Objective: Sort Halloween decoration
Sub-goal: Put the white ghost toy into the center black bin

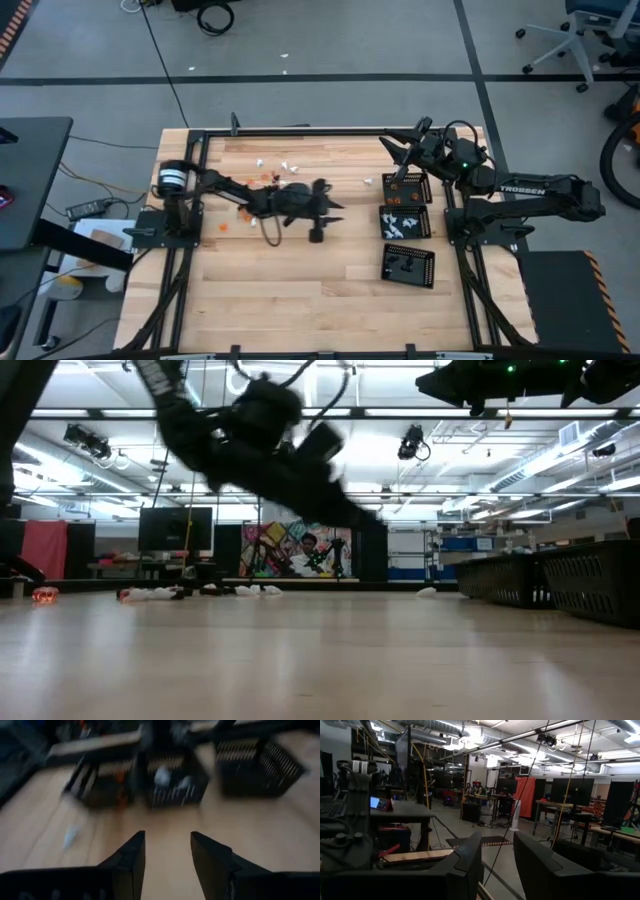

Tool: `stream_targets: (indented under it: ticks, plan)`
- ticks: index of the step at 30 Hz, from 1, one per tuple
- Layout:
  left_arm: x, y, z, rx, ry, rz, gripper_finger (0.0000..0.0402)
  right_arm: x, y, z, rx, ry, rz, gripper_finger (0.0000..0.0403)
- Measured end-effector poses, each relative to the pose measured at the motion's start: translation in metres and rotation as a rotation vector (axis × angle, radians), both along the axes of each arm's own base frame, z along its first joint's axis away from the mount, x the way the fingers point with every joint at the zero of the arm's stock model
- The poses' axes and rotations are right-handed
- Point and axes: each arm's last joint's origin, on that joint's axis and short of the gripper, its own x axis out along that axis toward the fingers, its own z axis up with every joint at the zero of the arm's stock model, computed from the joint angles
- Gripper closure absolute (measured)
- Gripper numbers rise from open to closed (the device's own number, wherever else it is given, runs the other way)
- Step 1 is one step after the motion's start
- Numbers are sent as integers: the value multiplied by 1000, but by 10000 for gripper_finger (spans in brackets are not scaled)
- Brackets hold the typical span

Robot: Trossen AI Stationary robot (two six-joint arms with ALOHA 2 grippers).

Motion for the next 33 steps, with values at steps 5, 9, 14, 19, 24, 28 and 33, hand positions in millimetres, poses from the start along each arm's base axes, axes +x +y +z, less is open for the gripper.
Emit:
stream_targets:
  ticks: [5, 9, 14, 19, 24, 28, 33]
  plan:
    - [-46, 9, -20, -77, 84, 233, 260, 1, 0, -1, 5, 4, 1, 284]
    - [-73, 10, -35, -82, 126, 437, 260, 2, -1, -2, 6, 7, 1, 284]
    - [-99, -5, -46, -147, 159, 501, 260, 2, -1, -2, 12, 4, 2, 284]
    - [-125, -24, -38, -162, 134, 573, 260, 2, -1, -2, 12, 5, 2, 284]
    - [-145, -26, -27, -96, 71, 739, 260, 1, -1, -1, 7, 1, 1, 284]
    - [-141, -6, -26, -125, 79, 796, 260, 1, 0, 0, 7, -12, 15, 284]
    - [-137, 25, -30, -101, 127, 861, 260, 2, 1, 0, 18, -25, 50, 284]
